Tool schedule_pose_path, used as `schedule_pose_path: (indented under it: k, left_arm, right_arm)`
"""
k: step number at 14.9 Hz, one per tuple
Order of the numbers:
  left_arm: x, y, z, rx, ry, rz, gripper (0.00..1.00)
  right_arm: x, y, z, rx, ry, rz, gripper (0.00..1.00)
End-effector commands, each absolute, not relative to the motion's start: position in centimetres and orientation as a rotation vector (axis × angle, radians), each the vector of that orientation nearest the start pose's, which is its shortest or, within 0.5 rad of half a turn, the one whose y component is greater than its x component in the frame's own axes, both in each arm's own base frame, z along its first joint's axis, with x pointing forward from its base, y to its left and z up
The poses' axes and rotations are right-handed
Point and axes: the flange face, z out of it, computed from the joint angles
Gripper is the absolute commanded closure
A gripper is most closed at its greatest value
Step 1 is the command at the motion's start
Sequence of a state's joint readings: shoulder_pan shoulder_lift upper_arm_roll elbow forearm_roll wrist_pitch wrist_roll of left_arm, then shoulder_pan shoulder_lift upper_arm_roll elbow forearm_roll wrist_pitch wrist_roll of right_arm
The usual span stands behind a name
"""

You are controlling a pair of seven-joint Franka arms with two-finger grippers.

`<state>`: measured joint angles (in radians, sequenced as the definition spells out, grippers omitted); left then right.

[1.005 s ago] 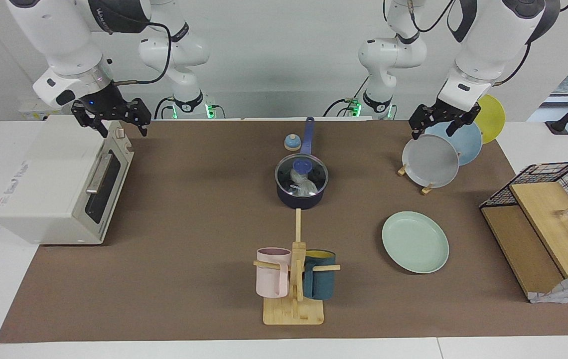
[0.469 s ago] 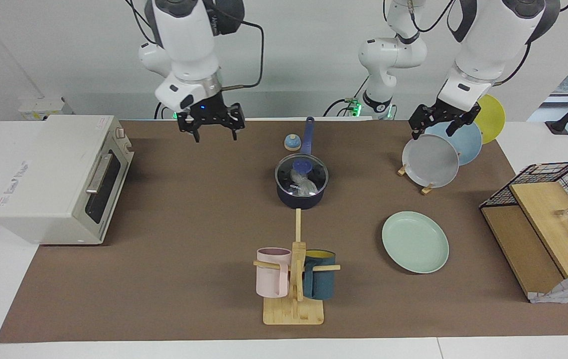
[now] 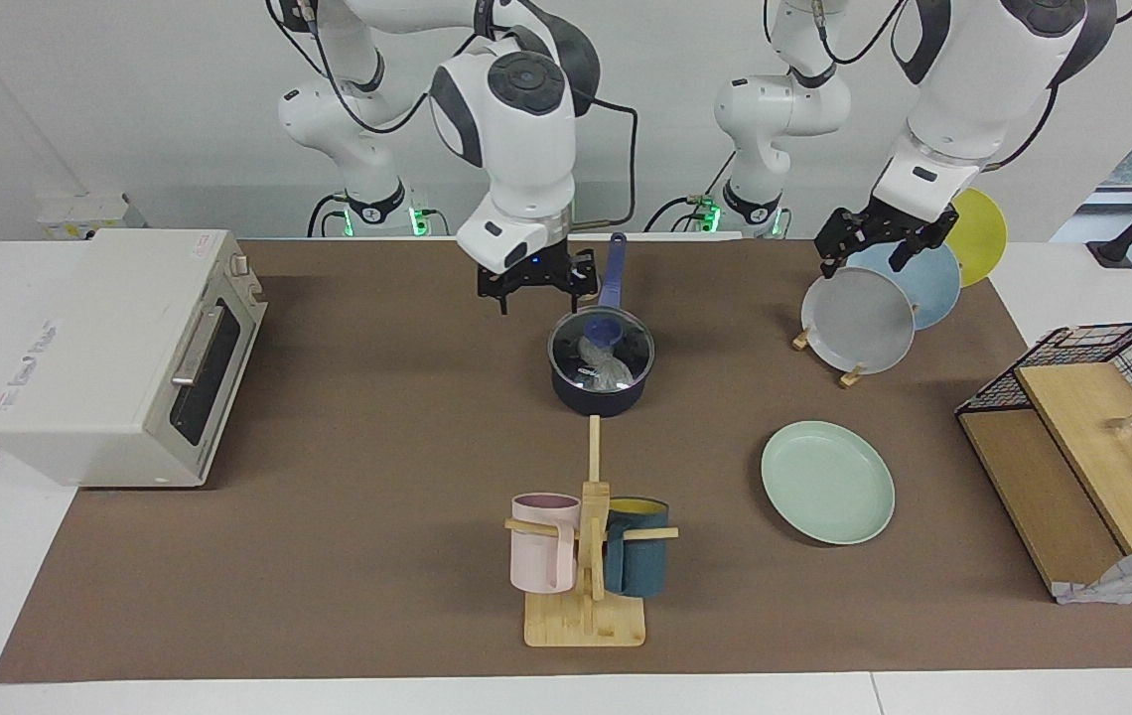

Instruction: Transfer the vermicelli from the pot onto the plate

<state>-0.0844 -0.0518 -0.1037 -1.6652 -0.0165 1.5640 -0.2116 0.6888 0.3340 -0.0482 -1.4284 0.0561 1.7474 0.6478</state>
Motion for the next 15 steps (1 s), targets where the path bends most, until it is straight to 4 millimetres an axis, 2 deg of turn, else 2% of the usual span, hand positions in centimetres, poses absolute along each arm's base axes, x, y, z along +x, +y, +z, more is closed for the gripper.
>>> schedule_pose_path:
  k: [1,3,9,10,12,15]
  left_arm:
    - [52.2,-10.0,61.1,-3.149,-0.059,0.082,0.0]
    - [52.3,-10.0,61.1,-3.149,-0.059,0.08,0.0]
    - [52.2,-10.0,61.0,-3.149,-0.059,0.082,0.0]
    - [52.2,-10.0,61.0,-3.149,-0.061,0.082,0.0]
    - [52.3,-10.0,61.1,-3.149,-0.059,0.08,0.0]
    - [52.2,-10.0,61.1,-3.148,-0.061,0.085,0.0]
  right_arm:
    - [52.6,43.2,47.6,-3.115,0.05,0.041,0.0]
    - [51.4,45.0,45.6,-3.112,0.047,0.032,0.0]
    - [50.4,45.2,41.7,-3.119,0.039,0.051,0.0]
    - [50.4,45.0,41.6,-3.122,0.034,0.056,0.03]
    - [50.1,45.1,41.6,-3.12,0.032,0.056,0.2]
    - [49.8,44.9,41.1,-3.128,0.031,0.07,0.22]
